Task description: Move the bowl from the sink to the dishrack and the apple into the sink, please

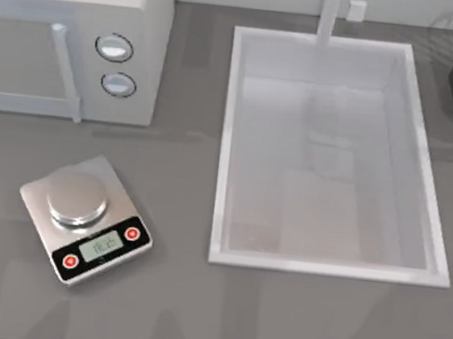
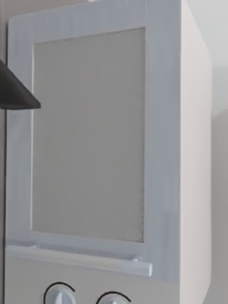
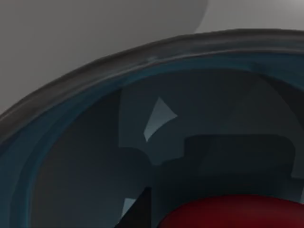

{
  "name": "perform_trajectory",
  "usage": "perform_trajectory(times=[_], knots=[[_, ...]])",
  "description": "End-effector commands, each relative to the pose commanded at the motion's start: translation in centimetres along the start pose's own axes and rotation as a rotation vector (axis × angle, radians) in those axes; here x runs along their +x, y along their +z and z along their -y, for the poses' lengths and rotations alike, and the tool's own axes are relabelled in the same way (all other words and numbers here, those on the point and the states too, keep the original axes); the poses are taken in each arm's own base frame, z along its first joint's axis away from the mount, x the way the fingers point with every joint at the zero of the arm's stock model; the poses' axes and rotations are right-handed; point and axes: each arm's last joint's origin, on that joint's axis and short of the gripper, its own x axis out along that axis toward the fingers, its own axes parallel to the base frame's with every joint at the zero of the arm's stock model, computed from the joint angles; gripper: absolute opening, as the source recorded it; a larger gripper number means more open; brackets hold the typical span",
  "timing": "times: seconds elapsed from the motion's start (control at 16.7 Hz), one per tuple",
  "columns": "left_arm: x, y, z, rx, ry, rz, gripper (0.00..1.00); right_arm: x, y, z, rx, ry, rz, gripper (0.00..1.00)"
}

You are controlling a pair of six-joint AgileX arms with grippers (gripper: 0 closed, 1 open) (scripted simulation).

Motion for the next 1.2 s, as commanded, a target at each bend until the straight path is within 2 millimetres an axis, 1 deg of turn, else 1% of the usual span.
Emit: perform_trajectory(times=[0.12, 0.78, 0.96, 1.02, 1.2], knots=[[0.0, 0.0, 0.0, 0.0, 0.0, 0.0, 1.0, -0.7, 0.2, 0.1, 0.0, 0.001, -0.002, 0.0], [0.0, 0.0, 0.0, 0.0, 0.0, 0.0, 1.0, -7.1, 0.7, 0.4, 0.0, 0.002, -0.006, 0.0], [0.0, 0.0, 0.0, 0.0, 0.0, 0.0, 1.0, -9.4, 0.5, 0.4, 0.0, 0.001, -0.003, 0.0], [0.0, 0.0, 0.0, 0.0, 0.0, 0.0, 1.0, -9.8, 0.4, 0.4, 0.0, 0.0, 0.0, 0.0], [0.0, 0.0, 0.0, 0.0, 0.0, 0.0, 1.0, -10.0, 0.4, 0.3, 0.0, 0.0, 0.001, 0.0]])
